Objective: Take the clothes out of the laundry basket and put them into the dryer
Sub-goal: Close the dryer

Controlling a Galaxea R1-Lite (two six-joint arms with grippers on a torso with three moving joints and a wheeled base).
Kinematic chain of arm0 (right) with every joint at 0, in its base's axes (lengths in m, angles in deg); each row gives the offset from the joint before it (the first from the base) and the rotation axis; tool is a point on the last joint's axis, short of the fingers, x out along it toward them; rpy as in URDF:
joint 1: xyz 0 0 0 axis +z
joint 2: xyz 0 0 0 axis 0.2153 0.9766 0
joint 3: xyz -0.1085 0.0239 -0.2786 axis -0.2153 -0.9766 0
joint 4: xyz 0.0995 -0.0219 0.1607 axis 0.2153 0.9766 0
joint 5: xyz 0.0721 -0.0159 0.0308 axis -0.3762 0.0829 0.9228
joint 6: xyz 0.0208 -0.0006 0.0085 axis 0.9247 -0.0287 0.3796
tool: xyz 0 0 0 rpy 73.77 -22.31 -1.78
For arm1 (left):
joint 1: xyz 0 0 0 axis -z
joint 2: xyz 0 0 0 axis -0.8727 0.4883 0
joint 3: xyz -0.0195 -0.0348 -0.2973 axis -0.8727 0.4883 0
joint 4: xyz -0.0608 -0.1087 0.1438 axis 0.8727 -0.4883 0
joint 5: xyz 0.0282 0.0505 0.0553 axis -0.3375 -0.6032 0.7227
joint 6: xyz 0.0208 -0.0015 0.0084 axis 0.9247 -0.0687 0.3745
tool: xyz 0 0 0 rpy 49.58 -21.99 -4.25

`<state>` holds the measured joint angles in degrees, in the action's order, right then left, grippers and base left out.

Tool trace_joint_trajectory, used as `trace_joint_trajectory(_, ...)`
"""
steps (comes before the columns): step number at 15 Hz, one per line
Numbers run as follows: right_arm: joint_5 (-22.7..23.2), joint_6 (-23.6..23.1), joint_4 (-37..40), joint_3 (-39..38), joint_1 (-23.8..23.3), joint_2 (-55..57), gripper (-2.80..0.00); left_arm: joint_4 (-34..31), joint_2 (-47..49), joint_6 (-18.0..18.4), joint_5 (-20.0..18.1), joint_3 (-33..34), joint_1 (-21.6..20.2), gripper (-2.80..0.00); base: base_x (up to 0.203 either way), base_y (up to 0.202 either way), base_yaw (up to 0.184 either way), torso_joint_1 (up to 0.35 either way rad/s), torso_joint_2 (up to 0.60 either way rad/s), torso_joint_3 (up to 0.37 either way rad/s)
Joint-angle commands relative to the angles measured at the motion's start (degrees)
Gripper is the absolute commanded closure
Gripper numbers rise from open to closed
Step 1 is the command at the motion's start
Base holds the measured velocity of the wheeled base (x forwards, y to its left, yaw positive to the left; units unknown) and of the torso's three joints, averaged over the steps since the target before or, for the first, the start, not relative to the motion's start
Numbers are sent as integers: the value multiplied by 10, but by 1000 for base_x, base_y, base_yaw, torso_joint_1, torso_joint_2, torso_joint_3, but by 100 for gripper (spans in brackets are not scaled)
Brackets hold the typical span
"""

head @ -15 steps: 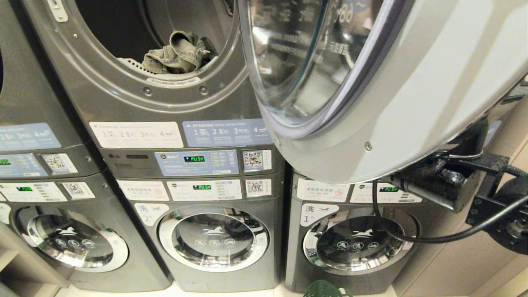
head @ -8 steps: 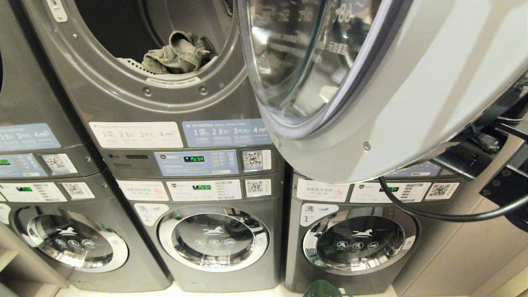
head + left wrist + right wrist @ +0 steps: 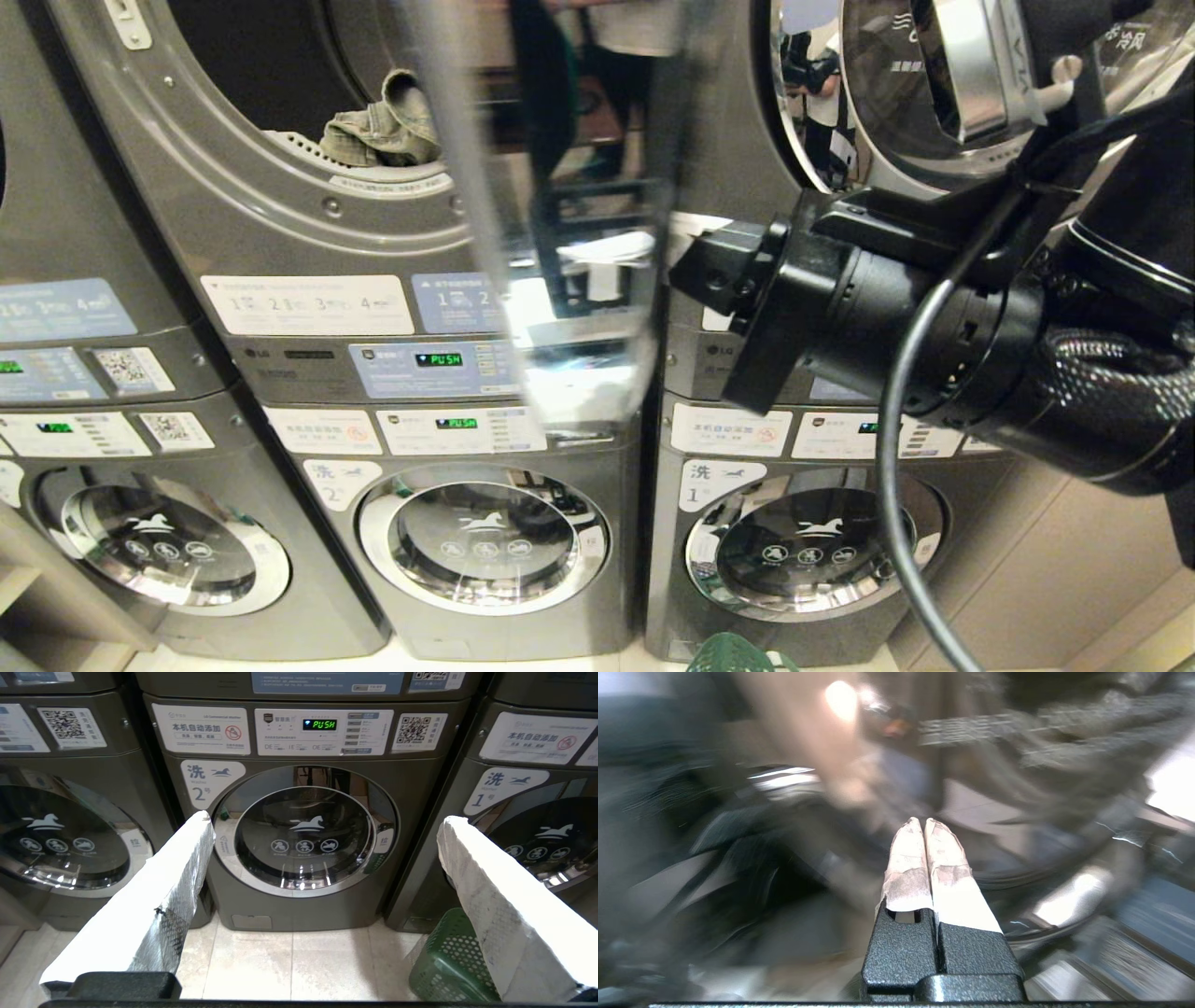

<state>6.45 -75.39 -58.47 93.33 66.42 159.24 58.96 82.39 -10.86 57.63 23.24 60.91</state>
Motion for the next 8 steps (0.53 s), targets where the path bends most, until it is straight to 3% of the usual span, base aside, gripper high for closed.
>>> trace_joint_trajectory(1,-6,-3,2,20,93,47,0,-1,-1,0,0,0,0,-280,0,0,0,0,0,0)
trace_joint_trajectory(3,-46,-5,1,74,143,107,0,-1,-1,0,0,0,0,-280,0,0,0,0,0,0)
trace_joint_trajectory(4,-52,-3,1,80,136,111,0,-1,-1,0,0,0,0,-280,0,0,0,0,0,0)
trace_joint_trajectory(8,-12,5,1,42,-31,75,0,-1,-1,0,0,0,0,-280,0,0,0,0,0,0)
